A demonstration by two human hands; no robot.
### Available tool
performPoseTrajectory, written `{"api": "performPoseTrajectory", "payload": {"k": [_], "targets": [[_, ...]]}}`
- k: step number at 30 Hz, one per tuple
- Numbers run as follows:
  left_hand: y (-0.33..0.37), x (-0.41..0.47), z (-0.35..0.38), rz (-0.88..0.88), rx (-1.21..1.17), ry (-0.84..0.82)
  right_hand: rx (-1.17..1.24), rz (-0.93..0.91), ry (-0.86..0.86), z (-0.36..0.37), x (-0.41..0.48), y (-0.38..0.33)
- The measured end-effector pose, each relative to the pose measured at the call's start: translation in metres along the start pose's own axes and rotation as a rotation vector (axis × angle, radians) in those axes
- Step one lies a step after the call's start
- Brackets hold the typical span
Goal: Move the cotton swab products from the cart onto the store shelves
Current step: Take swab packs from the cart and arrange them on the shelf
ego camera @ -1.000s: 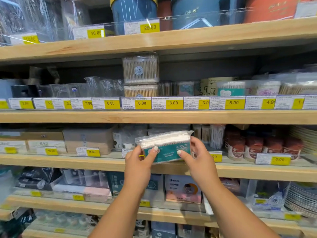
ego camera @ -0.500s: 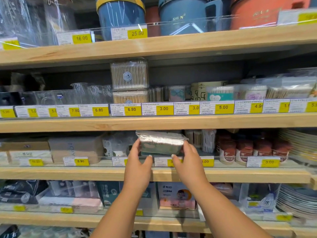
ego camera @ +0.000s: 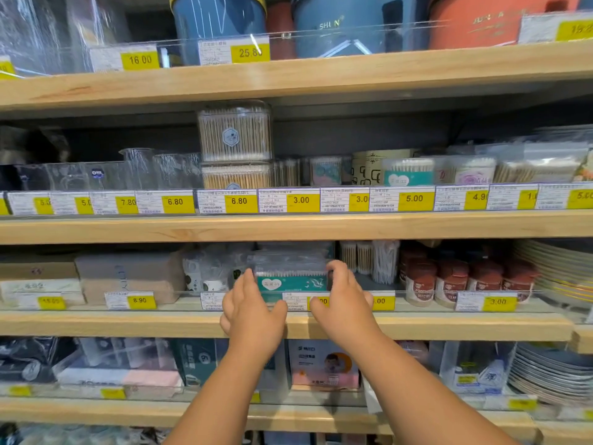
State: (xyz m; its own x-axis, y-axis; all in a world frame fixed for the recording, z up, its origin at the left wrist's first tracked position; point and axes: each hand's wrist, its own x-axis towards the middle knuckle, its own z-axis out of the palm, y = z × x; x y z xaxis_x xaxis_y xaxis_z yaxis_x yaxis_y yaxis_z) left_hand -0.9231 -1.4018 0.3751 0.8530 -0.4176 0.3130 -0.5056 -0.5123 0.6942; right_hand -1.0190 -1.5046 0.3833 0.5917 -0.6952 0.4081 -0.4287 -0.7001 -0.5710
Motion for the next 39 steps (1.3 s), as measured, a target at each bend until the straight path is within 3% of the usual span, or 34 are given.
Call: {"api": "performPoseTrajectory", "payload": {"k": [3,6,18,22,28,31,34,37,39], "targets": [[-0.002,-0.008,0.004,0.139,0.006,0.114,-0.097,-0.071,-0.004,0.002,-0.002,0.003],[-0.005,-0.007,0.009,0.269,0.164,0.058,-0.161,-0.077,-0.034,0.006,-0.001,0.004],[-0.004,0.001,0.009,0.200,0.322,-0.023,-0.217,-0.139,-0.069,0.008,0.000,0.007],[-0.003,-0.001,0.002,0.202,0.269,0.014,-0.148,-0.155,0.030,0.003,-0.002,0.005],[0.000,-0.012,-0.026,0.179,0.002,0.155,-0.030,-0.384,0.099,-0.008,-0.001,-0.018],[0.009,-0.019,-0.041,0.266,-0.072,0.222,0.099,-0.462,0.221,-0.030,0.003,-0.031],[0.028,-0.022,-0.053,0.396,-0.101,0.264,0.245,-0.464,0.499,-0.074,0.013,-0.037],[0.051,-0.024,-0.060,0.466,-0.123,0.272,0.252,-0.330,0.789,-0.126,0.031,-0.029],[0.065,-0.028,-0.061,0.496,-0.132,0.270,0.155,-0.156,0.803,-0.152,0.047,-0.022]]}}
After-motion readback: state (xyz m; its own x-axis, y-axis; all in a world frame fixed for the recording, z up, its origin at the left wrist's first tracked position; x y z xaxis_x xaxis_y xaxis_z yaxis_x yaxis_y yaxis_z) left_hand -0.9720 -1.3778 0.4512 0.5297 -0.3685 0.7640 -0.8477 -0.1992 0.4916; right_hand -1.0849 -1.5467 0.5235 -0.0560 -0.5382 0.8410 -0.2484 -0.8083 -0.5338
